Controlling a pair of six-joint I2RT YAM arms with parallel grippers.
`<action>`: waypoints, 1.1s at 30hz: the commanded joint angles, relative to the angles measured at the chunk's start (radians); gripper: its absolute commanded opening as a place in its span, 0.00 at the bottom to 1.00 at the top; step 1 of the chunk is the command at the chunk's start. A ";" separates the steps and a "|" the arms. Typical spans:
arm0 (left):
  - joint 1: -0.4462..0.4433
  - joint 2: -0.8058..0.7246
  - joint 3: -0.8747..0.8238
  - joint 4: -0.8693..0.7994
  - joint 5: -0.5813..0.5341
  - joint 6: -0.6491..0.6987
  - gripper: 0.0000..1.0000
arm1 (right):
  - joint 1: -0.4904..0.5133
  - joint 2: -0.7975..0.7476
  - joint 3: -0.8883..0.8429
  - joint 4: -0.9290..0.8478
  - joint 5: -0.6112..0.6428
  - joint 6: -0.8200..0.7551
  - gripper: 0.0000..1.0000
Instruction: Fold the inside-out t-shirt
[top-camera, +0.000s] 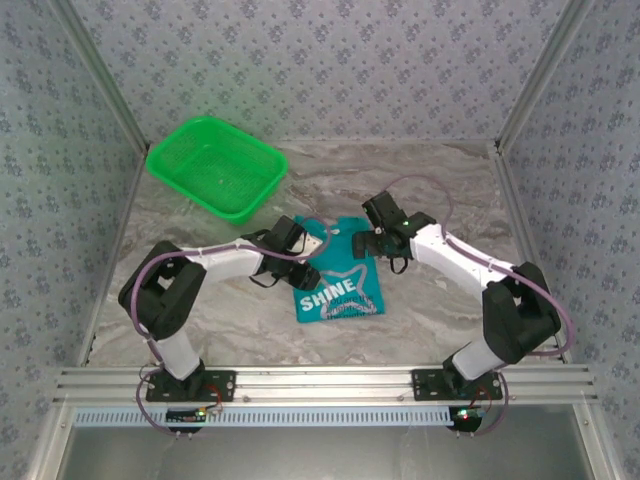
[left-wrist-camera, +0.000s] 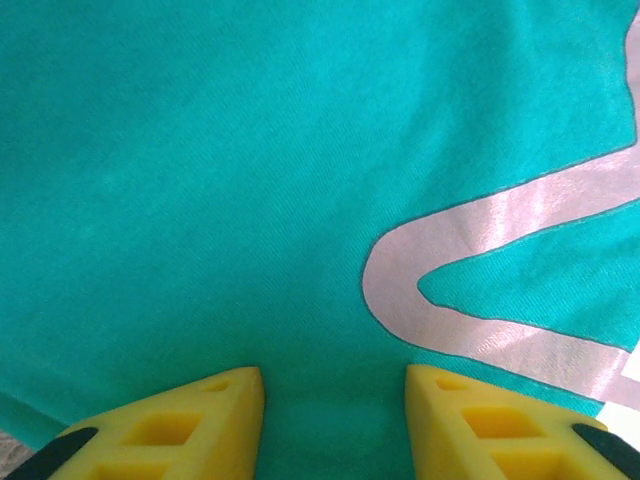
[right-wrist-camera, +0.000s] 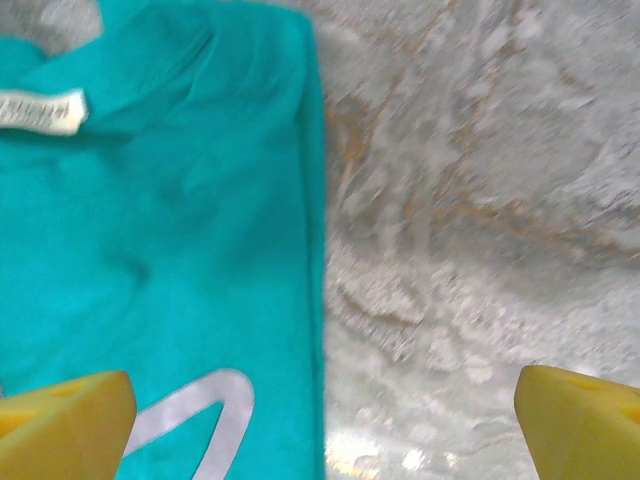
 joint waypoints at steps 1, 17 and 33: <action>-0.010 -0.008 -0.039 -0.034 0.038 0.034 0.43 | 0.005 0.091 0.063 0.028 0.087 0.002 1.00; -0.010 -0.093 -0.156 -0.037 0.192 0.089 0.43 | 0.052 0.298 0.015 0.034 0.289 0.056 0.99; 0.326 -0.226 0.094 -0.215 0.292 -0.264 1.00 | -0.195 0.016 0.000 -0.018 -0.499 -0.287 0.79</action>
